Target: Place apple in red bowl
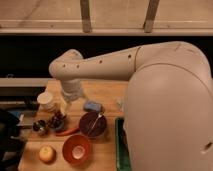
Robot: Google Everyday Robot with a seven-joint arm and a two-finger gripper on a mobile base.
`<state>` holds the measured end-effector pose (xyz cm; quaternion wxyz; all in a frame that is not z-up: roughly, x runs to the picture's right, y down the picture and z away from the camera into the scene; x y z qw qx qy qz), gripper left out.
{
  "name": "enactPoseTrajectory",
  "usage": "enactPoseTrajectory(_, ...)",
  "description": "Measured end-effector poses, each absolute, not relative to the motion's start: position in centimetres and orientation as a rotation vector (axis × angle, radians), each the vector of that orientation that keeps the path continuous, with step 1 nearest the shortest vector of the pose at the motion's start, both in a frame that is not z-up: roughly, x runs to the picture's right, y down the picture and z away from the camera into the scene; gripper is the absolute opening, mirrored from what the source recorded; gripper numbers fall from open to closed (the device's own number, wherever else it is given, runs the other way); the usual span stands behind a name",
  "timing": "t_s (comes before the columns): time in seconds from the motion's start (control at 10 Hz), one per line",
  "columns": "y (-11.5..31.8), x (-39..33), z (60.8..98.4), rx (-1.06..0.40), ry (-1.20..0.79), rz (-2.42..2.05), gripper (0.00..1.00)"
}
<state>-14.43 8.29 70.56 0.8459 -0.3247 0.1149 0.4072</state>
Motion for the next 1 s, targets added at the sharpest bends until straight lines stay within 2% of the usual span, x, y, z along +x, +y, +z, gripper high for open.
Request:
enactPoseTrajectory(0.7,18.8,-24.8,66.9,-0.788,0.14,0.67,0.8)
enactPoseTrajectory(1.0,19.3,-25.1,66.7,-0.8,0.128,0.655,0.8)
